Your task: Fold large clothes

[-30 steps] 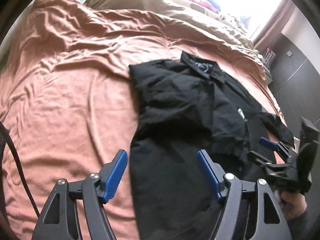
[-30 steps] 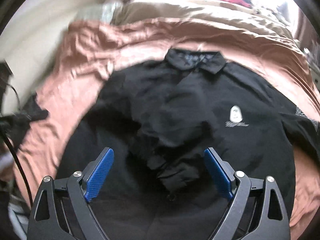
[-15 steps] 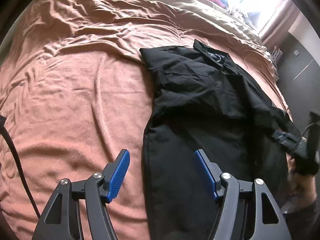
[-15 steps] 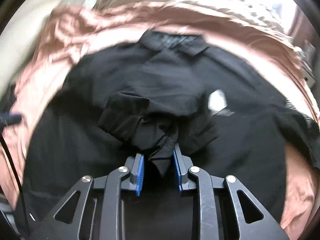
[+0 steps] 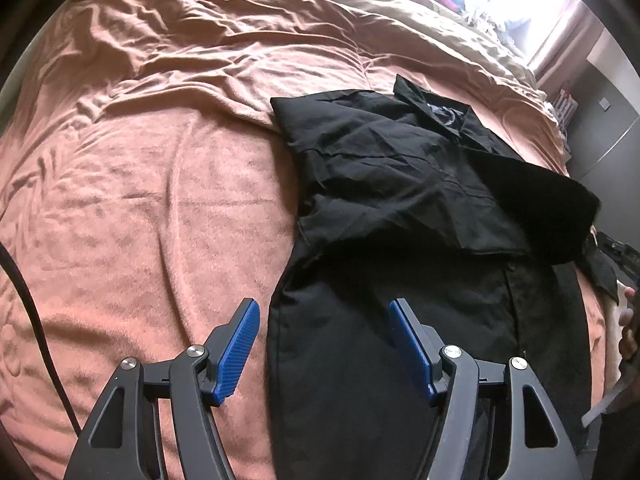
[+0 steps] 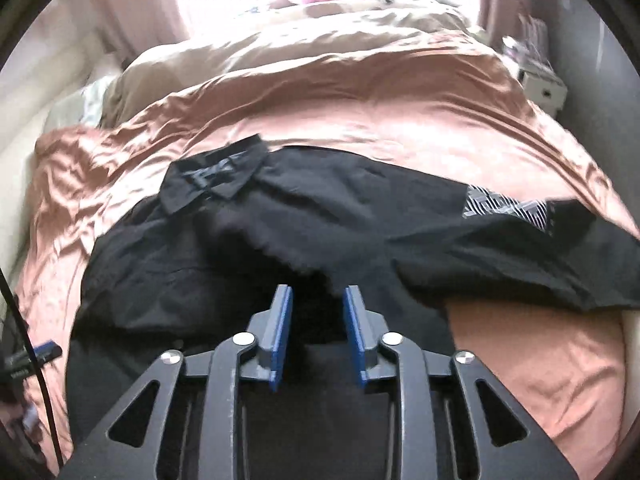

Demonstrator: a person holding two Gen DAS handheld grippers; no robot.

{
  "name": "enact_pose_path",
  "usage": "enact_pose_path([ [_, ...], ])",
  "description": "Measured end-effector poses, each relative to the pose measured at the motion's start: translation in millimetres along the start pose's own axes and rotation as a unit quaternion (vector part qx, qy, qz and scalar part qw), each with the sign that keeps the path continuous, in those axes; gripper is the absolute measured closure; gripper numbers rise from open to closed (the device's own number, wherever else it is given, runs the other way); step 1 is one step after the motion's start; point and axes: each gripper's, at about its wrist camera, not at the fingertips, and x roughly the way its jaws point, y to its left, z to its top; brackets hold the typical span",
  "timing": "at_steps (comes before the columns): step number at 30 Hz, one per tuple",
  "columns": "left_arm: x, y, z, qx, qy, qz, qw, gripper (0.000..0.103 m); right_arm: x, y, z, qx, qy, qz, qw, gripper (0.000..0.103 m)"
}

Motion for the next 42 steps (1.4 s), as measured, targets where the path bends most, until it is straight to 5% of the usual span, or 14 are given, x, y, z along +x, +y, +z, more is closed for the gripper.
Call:
enact_pose_path([
  [1, 0.0, -1.0, 0.3, 0.001, -0.001, 0.001, 1.0000, 0.034, -0.6, -4.5, 0.6, 0.003, -0.002, 0.000, 1.000, 0.044],
  [2, -0.5, -2.0, 0.4, 0.003, -0.003, 0.002, 1.0000, 0.034, -3.0, -10.0, -2.0, 0.007, -0.005, 0.003, 1.000, 0.041],
  [17, -27.4, -43.5, 1.4, 0.042, -0.053, 0.003, 0.9977, 0.034, -42.4, -135.9, -39.5, 0.125, -0.025, -0.005, 0.992, 0.041],
  [26, -20.8, -96.5, 14.6, 0.074, -0.060, -0.008, 0.9954, 0.034, -60.2, -223.9, -69.8, 0.250, -0.050, 0.000, 0.967, 0.041],
  [40, 16.8, -148.4, 14.1, 0.116, -0.040, 0.006, 0.9924, 0.034, -30.7, -272.4, -77.9, 0.321, -0.078, -0.038, 0.943, 0.041],
  [42, 21.4, -151.3, 14.6, 0.121, -0.037, 0.010, 0.9919, 0.034, -22.6, -274.5, -76.2, 0.320, -0.078, -0.038, 0.943, 0.050],
])
